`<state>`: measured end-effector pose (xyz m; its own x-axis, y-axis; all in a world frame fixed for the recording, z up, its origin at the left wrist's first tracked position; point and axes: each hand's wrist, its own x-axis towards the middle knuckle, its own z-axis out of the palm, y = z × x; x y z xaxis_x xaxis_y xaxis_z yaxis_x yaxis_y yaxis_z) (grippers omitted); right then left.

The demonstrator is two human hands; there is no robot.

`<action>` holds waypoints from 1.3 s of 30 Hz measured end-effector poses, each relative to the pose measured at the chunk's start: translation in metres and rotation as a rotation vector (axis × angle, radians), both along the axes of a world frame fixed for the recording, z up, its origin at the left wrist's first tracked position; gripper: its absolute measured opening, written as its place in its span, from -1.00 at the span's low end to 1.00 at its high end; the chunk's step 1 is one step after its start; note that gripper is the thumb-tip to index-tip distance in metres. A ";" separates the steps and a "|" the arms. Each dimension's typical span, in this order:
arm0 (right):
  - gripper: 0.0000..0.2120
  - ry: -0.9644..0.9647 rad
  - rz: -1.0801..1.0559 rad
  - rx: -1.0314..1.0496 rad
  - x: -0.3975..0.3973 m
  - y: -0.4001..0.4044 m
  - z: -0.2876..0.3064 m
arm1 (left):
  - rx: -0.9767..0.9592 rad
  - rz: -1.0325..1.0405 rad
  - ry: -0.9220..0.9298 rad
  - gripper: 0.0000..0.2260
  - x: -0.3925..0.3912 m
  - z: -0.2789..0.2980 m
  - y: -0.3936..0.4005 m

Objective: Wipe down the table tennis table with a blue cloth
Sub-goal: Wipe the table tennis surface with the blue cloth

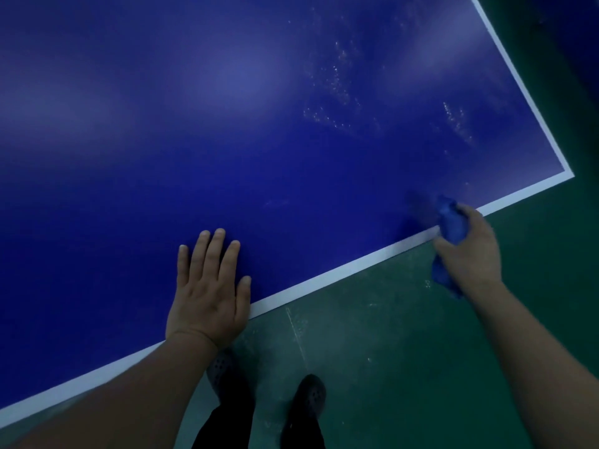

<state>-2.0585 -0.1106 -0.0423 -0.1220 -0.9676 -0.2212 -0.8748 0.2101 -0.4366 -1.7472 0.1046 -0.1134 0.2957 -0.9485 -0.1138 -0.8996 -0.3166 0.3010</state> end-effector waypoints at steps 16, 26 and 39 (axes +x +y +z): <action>-0.47 0.367 0.501 -0.004 0.094 -0.004 -0.060 | -0.054 0.018 0.048 -0.43 0.000 0.005 0.002; -0.45 0.304 0.892 -0.104 0.157 0.060 -0.076 | -0.057 0.158 -0.023 -0.46 0.049 -0.001 0.077; -0.47 0.257 1.377 -0.127 0.186 0.110 -0.068 | -0.053 0.156 -0.032 -0.45 0.050 -0.001 0.078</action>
<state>-1.8729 -0.0002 -0.1101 0.9037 -0.3538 -0.2412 -0.4010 -0.8969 -0.1866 -1.6971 0.1823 -0.1141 0.4427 -0.8951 -0.0525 -0.8501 -0.4376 0.2928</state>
